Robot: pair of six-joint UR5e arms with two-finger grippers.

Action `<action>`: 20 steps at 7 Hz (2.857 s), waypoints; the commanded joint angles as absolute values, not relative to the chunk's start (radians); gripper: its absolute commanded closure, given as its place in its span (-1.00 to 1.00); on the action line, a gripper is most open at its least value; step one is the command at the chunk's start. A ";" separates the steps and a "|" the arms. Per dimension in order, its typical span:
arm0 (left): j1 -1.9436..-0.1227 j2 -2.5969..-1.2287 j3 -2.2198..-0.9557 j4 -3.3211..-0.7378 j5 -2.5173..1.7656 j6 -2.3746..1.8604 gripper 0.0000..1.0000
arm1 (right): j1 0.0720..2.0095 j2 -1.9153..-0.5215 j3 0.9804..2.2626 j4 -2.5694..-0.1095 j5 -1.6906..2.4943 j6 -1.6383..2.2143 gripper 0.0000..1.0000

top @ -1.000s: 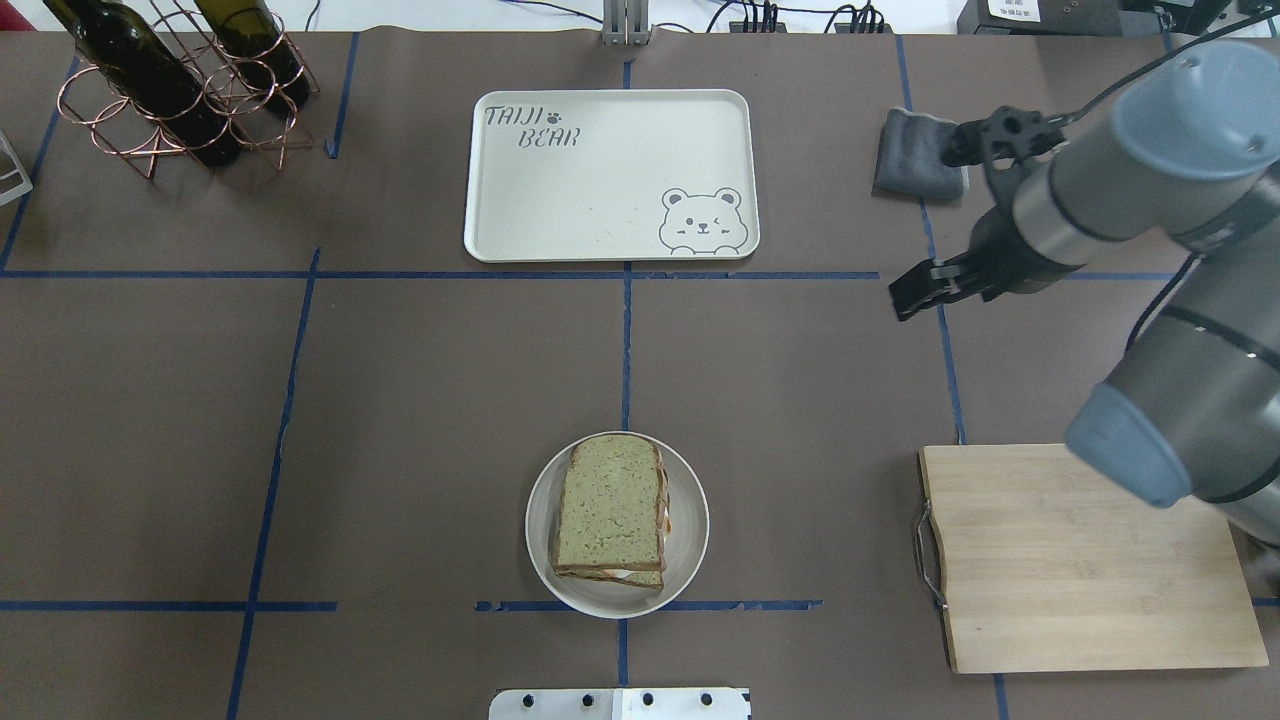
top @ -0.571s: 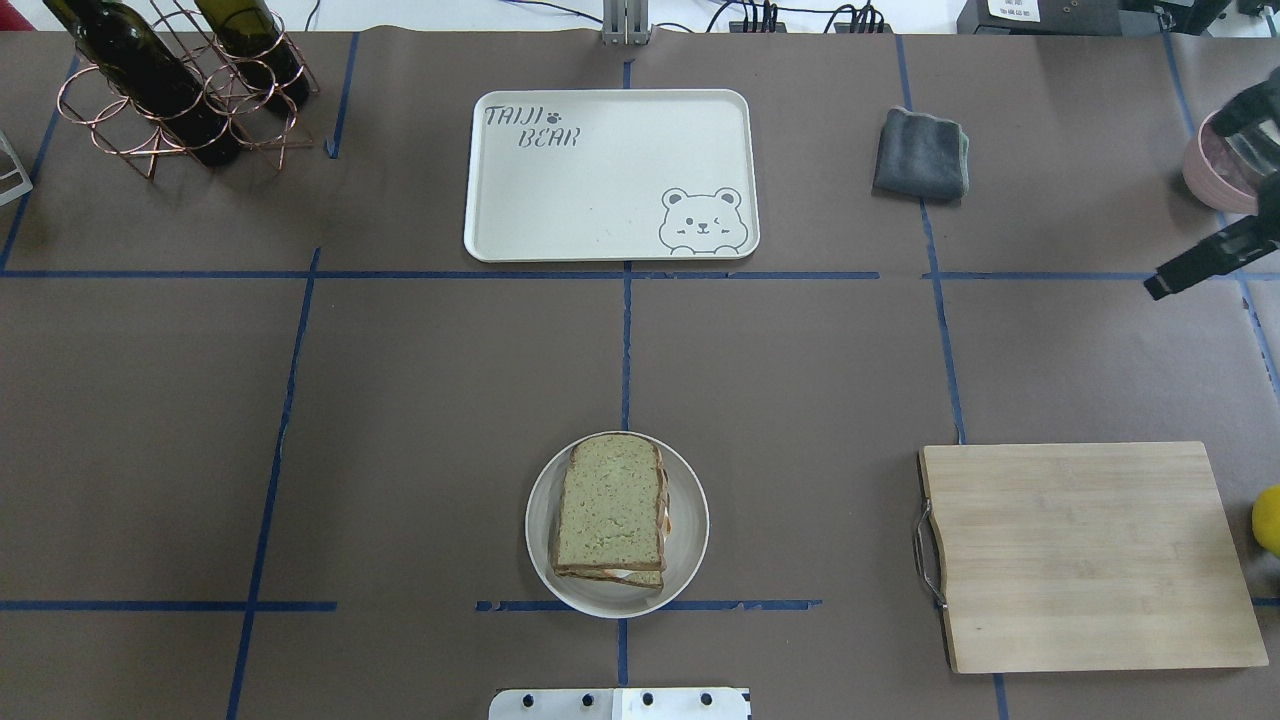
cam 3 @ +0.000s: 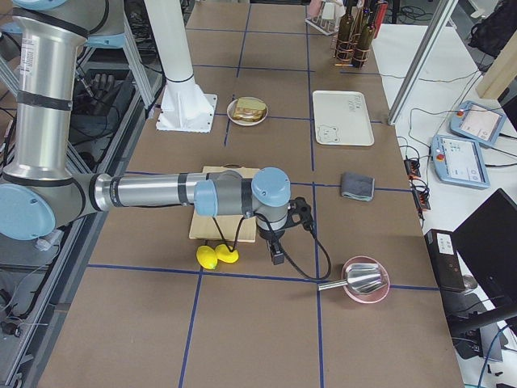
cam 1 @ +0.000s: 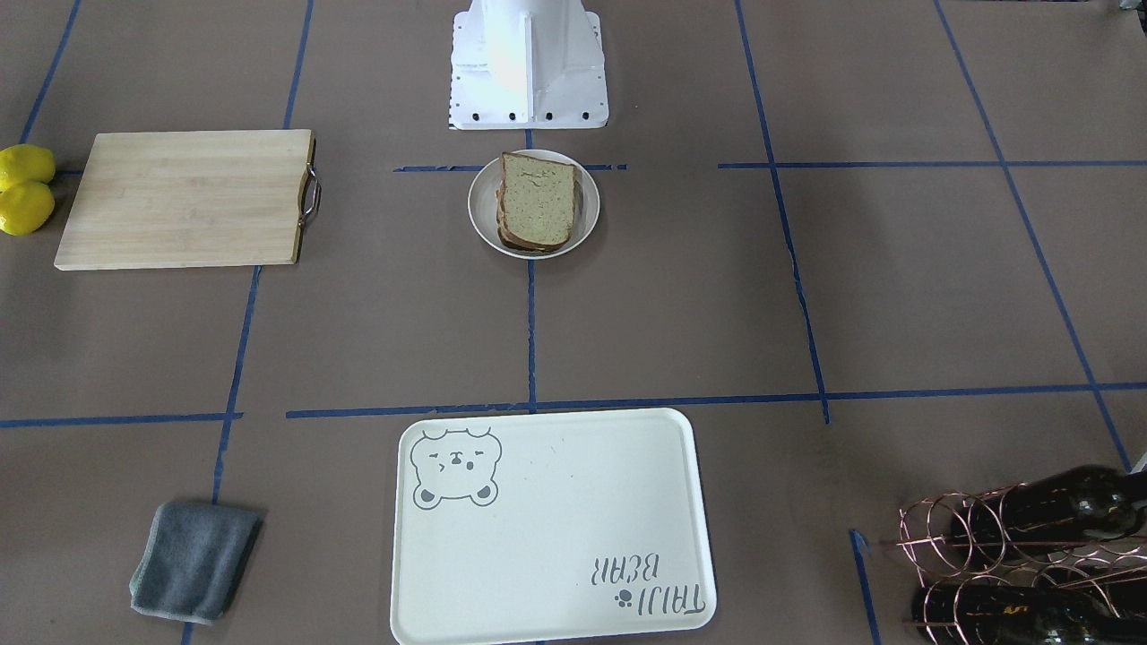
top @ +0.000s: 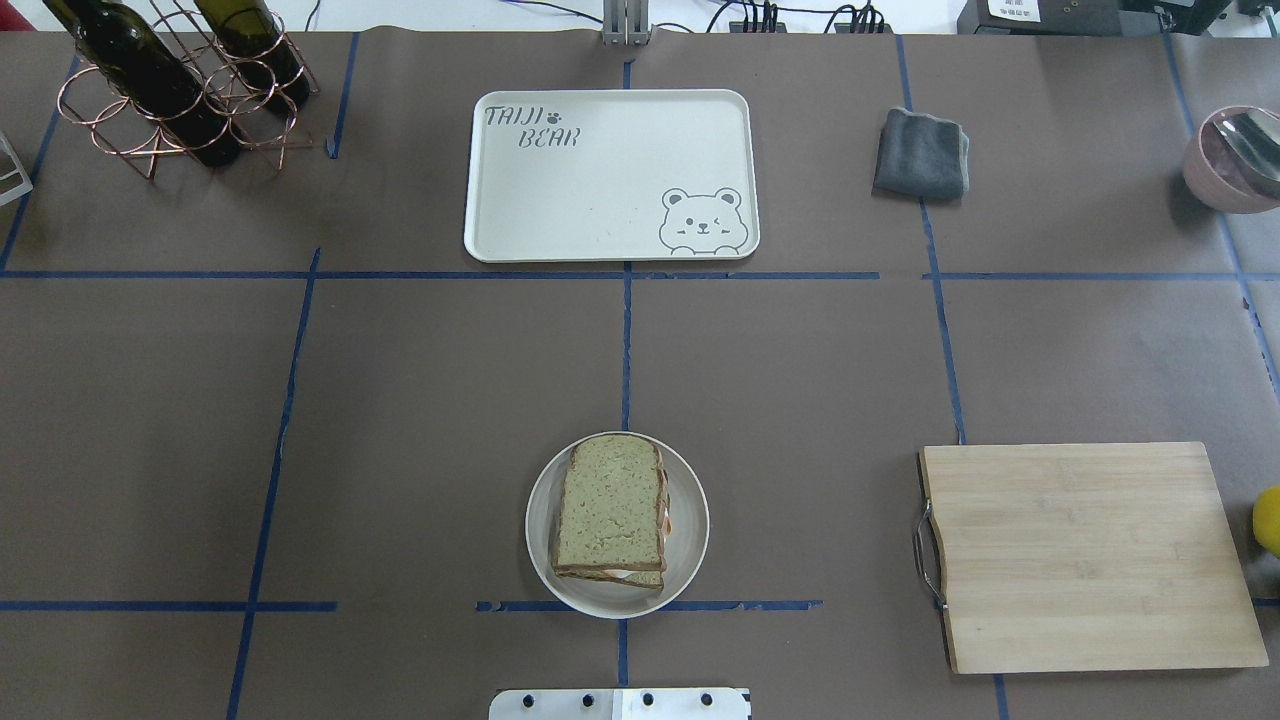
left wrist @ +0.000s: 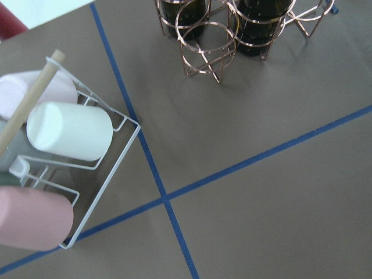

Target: Make sandwich and place on tray

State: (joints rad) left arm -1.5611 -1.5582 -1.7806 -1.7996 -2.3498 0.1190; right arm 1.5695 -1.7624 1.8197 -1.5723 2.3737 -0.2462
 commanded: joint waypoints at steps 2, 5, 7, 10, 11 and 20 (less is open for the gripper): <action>-1.420 -1.566 -1.785 -2.062 -2.453 -0.098 -1.00 | 1.592 -1.775 1.805 -1.571 2.368 -0.160 -1.00; -1.121 -1.630 -1.871 -2.125 -2.380 -0.589 -1.00 | 1.592 -1.772 1.812 -1.566 2.370 -0.101 -1.00; -0.963 -1.684 -1.910 -2.125 -2.286 -0.832 -1.00 | 1.592 -1.773 1.810 -1.566 2.370 -0.101 -1.00; -0.691 -1.787 -1.905 -2.125 -2.072 -1.088 -0.87 | 1.592 -1.775 1.812 -1.566 2.370 -0.101 -1.00; -0.628 -1.834 -1.889 -2.123 -2.034 -1.157 -0.70 | 1.592 -1.775 1.812 -1.566 2.372 -0.100 -1.00; -0.351 -1.959 -1.740 -2.178 -1.838 -1.373 0.08 | 1.592 -1.775 1.810 -1.566 2.372 -0.100 -1.00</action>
